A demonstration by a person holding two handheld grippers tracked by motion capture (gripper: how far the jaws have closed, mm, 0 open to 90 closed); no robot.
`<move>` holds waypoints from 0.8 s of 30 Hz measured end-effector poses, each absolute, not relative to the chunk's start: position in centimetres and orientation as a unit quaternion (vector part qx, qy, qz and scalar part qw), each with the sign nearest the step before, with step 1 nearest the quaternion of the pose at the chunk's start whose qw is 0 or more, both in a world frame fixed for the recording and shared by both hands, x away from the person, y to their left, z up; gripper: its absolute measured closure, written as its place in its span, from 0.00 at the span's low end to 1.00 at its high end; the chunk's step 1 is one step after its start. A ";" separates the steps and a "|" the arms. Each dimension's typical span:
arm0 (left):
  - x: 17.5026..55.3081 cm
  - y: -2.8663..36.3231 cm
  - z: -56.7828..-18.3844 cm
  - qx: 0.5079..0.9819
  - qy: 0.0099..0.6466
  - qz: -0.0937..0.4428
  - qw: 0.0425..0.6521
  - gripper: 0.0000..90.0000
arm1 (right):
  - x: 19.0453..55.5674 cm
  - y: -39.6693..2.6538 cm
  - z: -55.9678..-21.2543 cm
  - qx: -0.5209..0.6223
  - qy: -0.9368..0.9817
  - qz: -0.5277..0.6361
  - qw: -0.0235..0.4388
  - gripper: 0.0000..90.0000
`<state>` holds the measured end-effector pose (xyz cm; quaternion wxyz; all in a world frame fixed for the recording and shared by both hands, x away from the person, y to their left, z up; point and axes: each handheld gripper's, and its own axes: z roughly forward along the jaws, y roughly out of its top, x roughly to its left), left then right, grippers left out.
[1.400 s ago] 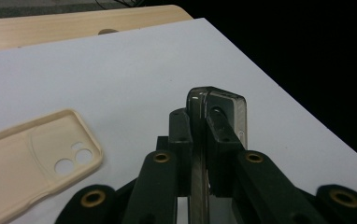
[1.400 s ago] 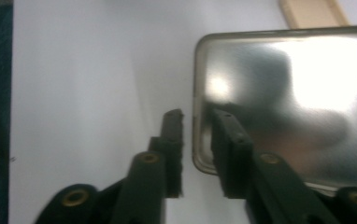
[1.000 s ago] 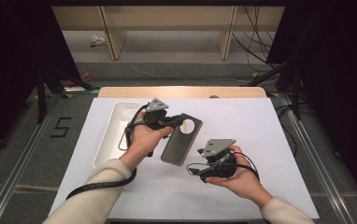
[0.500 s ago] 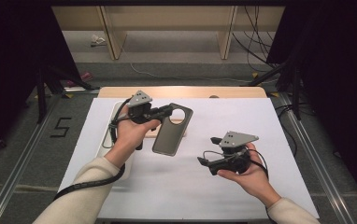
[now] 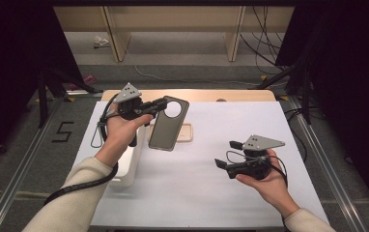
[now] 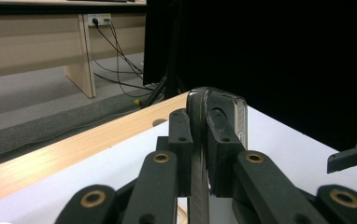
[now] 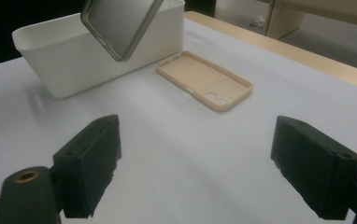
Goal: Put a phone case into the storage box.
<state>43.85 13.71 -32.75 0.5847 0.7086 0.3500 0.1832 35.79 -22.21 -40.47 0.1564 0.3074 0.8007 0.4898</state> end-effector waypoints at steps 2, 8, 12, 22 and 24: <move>44.0 14.2 -32.6 0.706 0.349 0.186 0.587 0.91 | 35.8 -22.4 -40.5 0.310 0.799 0.491 0.157 0.18; 44.4 15.6 -32.3 0.700 0.348 0.194 0.593 0.91 | 35.7 -23.0 -40.4 0.319 0.794 0.493 0.161 0.18; 44.6 16.5 -31.9 0.694 0.347 0.202 0.598 0.91 | 35.7 -23.3 -40.5 0.325 0.790 0.495 0.162 0.18; 45.3 18.8 -31.3 0.686 0.345 0.218 0.602 0.91 | 35.7 -23.8 -40.6 0.333 0.785 0.497 0.160 0.18; 45.5 19.3 -31.3 0.684 0.346 0.220 0.604 0.91 | 35.7 -23.9 -40.7 0.334 0.784 0.498 0.161 0.18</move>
